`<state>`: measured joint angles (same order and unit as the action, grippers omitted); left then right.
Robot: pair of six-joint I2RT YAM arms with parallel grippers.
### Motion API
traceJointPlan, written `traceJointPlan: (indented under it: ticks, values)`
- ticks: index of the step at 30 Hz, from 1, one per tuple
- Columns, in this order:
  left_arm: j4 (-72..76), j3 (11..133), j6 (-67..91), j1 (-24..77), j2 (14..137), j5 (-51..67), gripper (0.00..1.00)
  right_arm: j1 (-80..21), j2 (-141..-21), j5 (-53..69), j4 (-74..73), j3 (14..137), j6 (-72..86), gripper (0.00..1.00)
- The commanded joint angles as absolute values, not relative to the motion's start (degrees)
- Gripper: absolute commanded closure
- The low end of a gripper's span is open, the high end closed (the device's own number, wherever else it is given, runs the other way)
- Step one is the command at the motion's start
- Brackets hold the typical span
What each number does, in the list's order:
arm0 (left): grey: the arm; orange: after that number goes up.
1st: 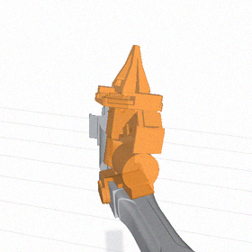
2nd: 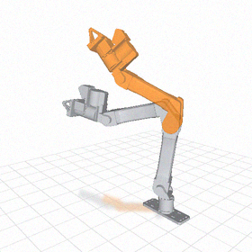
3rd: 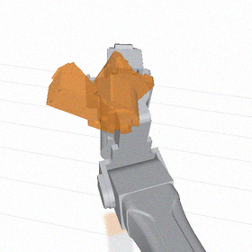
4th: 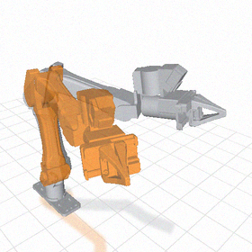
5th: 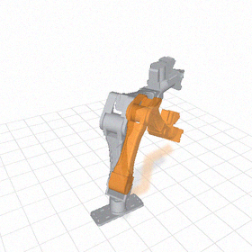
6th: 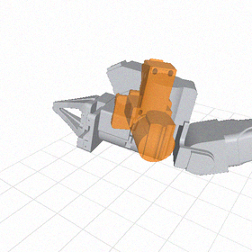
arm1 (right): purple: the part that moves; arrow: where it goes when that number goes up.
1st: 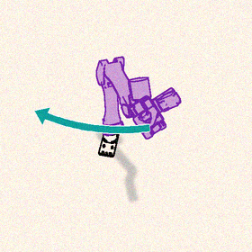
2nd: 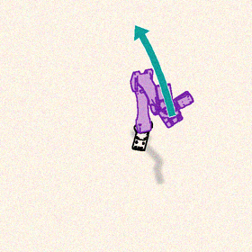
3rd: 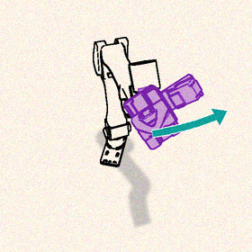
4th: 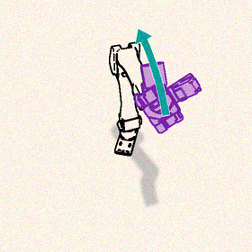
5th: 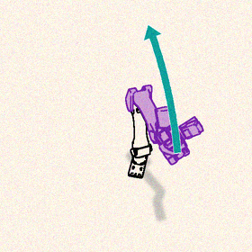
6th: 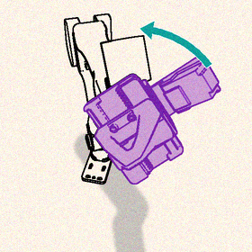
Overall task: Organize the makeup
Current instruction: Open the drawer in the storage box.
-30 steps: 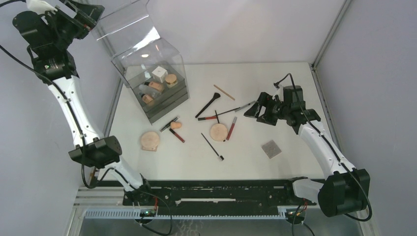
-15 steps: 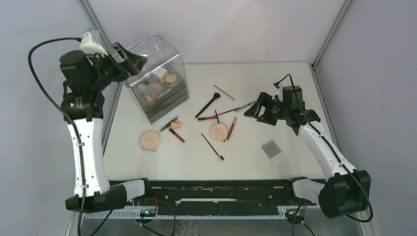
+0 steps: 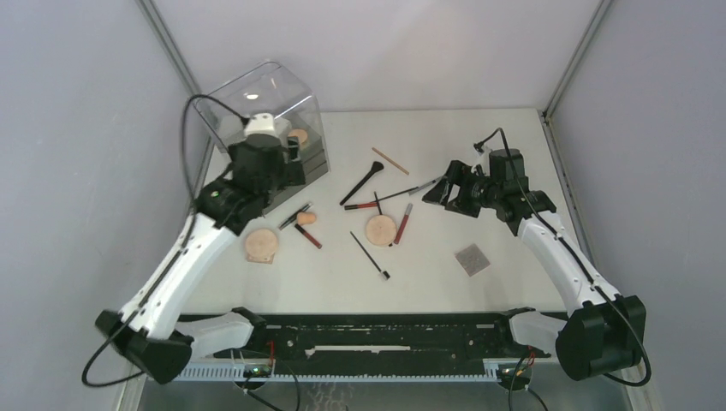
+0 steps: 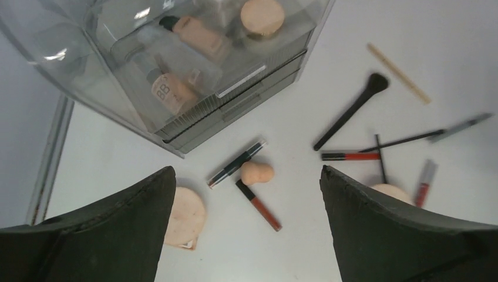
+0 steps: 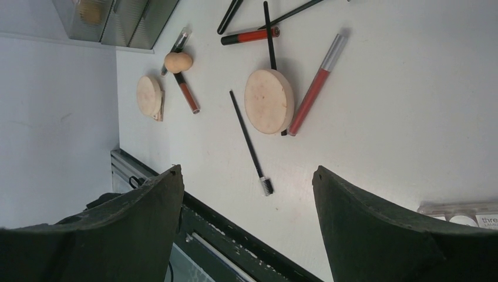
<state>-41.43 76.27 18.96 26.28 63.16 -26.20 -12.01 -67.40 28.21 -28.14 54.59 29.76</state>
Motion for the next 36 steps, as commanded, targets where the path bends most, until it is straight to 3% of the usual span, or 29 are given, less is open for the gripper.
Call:
traceJointPlan:
  ticks: [1,7,9,13,17,21,27,36]
  values:
    - [-38.4,73.2,16.5,32.3,70.3,-41.0,0.06,-12.3,-65.8,26.0,-28.6,55.2,28.6,0.14]
    - [-36.3,72.1,15.3,34.9,77.6,-43.7,0.17,-12.0,-63.3,24.0,-29.2,53.6,27.9,0.19]
    - [-37.0,73.7,15.6,34.9,77.6,-44.4,0.19,-12.1,-62.8,24.5,-26.8,51.8,29.5,0.29]
    - [-39.3,78.7,14.7,34.6,75.1,-44.3,0.2,-18.5,-63.9,26.2,-9.8,46.2,38.1,0.62]
    - [-43.2,83.9,13.9,33.6,71.1,-44.0,0.19,-30.2,-73.9,20.0,4.1,47.0,45.7,0.73]
    - [-47.9,85.3,16.6,31.0,65.5,-38.7,0.17,-37.5,-88.0,21.3,15.3,53.5,50.8,0.65]
    - [-47.7,79.5,20.4,29.7,53.7,-28.1,0.1,-41.6,-107.5,26.1,24.1,67.2,61.1,0.64]
    - [-41.4,66.0,23.1,29.8,39.5,-18.9,0.07,-44.4,-120.6,17.6,29.4,78.2,65.5,0.55]
